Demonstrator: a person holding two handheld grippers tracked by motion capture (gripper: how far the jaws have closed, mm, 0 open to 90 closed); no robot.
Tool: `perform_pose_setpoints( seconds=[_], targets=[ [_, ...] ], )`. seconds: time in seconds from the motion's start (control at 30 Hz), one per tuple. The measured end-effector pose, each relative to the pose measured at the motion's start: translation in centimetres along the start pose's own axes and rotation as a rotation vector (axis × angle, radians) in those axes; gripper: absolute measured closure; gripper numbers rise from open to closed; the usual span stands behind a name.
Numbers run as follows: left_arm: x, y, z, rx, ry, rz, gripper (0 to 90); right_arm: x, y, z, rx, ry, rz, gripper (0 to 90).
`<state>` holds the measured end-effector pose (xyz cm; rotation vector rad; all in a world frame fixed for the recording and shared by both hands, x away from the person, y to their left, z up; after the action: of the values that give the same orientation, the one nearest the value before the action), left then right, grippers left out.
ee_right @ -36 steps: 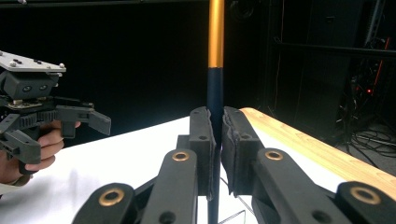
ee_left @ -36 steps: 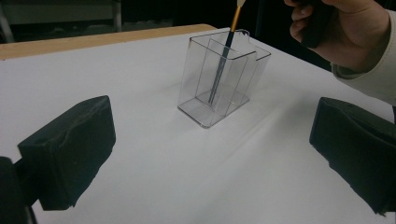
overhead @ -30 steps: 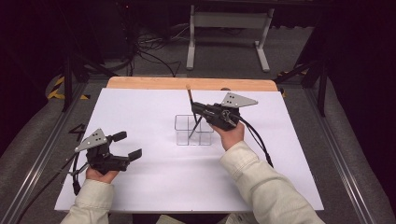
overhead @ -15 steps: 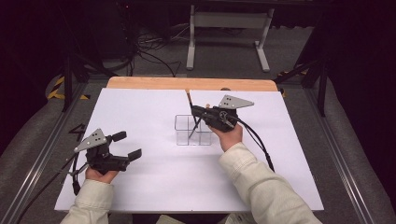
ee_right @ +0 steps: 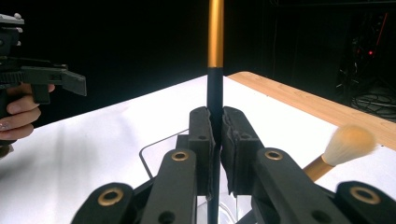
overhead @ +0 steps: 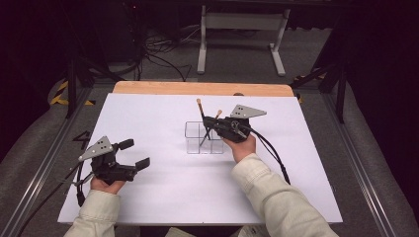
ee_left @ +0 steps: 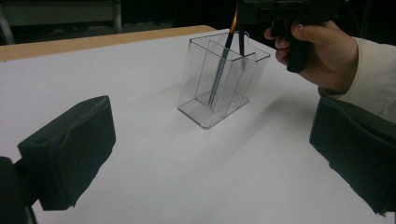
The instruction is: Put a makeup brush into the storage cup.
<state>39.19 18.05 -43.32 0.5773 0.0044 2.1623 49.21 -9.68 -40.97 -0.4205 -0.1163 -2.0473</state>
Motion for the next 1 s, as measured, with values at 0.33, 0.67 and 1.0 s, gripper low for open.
perform_pose_setpoints(
  seconds=[0.33,0.67,1.0],
  targets=[
    [0.0,0.0,0.0,0.0,-0.001,-0.001,1.1,-0.3,-0.1,-0.7,-0.005,-0.032,0.006,82.8],
    [-0.1,-0.1,0.0,-0.003,-0.002,0.001,1.1,-0.5,0.0,-1.1,-0.009,-0.054,0.003,82.8],
    [-0.1,-0.1,0.0,0.001,0.002,-0.001,1.1,0.1,-0.1,-0.6,-0.049,-0.031,0.032,57.3]
  ],
)
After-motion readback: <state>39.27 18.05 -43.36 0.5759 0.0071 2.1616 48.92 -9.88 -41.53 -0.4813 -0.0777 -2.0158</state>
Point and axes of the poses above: each handheld gripper's, and its own axes: x roughly backward along the jaws, z roughly out of its top, y roughly to its right, the point moved 7 cm from there along -x, roughly forward along the jaws, and after that the axes turned 7 degrees about -y, right-handed, at the moved point
